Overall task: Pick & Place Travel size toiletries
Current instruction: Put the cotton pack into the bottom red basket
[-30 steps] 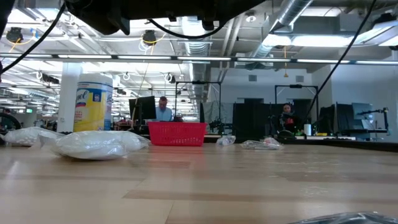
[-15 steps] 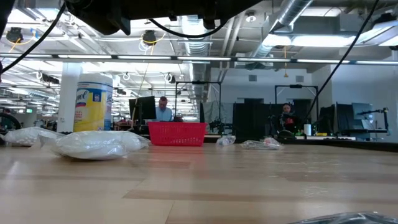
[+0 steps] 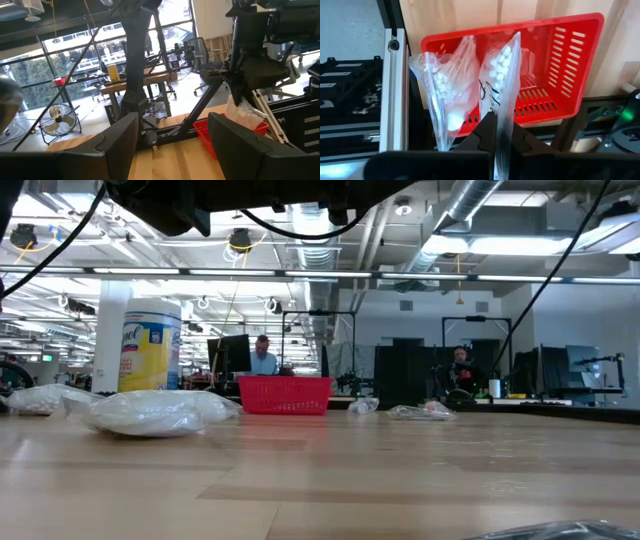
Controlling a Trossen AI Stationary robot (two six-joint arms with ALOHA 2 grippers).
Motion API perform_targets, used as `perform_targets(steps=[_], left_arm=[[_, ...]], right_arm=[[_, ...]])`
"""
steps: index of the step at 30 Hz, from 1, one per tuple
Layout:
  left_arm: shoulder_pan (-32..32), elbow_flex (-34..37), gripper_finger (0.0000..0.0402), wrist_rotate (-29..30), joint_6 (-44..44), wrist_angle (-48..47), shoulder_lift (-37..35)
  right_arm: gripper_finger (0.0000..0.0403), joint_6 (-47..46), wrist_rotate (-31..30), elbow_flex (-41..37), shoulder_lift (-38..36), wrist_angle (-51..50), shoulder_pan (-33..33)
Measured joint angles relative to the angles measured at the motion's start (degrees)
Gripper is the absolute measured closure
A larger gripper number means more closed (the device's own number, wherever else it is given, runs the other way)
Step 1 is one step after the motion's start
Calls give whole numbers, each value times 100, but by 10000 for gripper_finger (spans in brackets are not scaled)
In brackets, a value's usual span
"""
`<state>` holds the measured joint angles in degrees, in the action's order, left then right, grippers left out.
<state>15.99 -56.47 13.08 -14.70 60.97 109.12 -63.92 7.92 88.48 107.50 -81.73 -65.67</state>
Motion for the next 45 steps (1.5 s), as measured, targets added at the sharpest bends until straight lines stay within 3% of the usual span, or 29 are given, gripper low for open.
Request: perform_targets(steps=[12, 36, 45], left_arm=[[0, 0, 170, 2, -2, 0, 2], [-57, 0, 170, 7, -2, -4, 4], [-57, -2, 170, 9, -2, -7, 4]], right_arm=[[393, -338, 120, -279, 2, 403, -33], [199, -969, 105, -277, 2, -72, -57], [178, -1312, 105, -233, 5, 220, -57]])
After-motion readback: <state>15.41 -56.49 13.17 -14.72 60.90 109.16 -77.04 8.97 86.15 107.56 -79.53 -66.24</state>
